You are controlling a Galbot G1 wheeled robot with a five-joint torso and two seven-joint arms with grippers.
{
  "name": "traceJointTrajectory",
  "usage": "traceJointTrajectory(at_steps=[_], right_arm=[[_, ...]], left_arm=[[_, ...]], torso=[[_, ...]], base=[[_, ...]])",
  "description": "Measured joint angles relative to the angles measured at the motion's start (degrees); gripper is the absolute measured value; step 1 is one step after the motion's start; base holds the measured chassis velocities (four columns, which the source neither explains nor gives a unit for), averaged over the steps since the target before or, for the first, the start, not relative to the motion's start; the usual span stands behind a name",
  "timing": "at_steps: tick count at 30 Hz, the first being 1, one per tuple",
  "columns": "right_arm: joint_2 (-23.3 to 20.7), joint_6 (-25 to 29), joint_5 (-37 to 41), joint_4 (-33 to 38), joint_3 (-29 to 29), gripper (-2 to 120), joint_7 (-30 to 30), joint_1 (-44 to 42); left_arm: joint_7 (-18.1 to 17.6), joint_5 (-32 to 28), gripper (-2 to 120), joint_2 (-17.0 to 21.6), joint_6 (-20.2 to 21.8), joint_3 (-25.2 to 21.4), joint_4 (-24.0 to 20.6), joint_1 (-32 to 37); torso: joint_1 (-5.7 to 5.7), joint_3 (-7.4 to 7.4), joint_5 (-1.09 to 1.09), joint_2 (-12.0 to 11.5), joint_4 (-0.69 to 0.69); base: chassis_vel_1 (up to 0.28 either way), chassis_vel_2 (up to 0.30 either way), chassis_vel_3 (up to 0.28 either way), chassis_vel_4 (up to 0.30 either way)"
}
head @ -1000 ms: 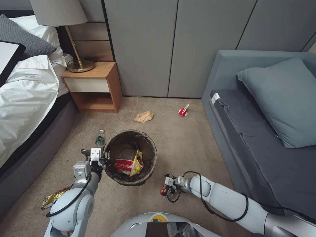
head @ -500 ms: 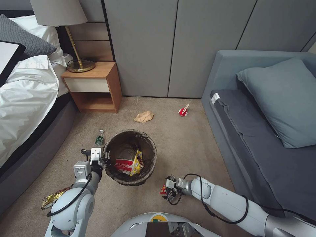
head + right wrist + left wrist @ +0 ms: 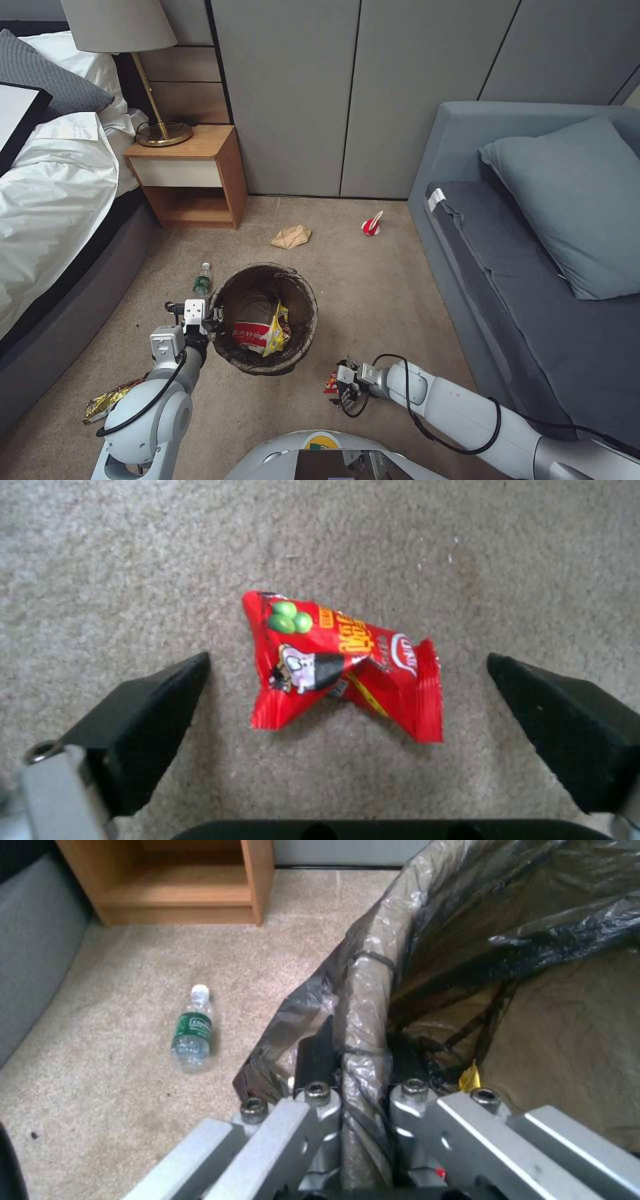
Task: Pick up the trash bin, then pick up the garbage from the floor and place it into the trash bin.
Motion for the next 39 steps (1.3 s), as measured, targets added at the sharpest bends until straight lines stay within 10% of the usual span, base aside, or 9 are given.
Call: traceJointTrajectory(at_steps=[20, 39], right_arm=[[-0.2, 0.0, 0.2, 0.3, 0.4, 88, 0.5, -0.8], [-1.4, -1.3, 0.2, 3.6, 0.8, 47, 1.2, -2.4]], left_arm=[[0.1, 0.1, 2, 0.0, -0.1, 0.0, 0.0, -0.1], [0.5, 0.1, 2, 0.4, -0.1, 0.2, 0.1, -0.1]], torso=[[0.0, 0.0, 0.03, 0.0, 0.02], [0.0, 0.01, 0.04, 0.0, 0.02]], base=[[0.0, 0.0, 0.0, 0.0], [0.0, 0.0, 0.0, 0.0]])
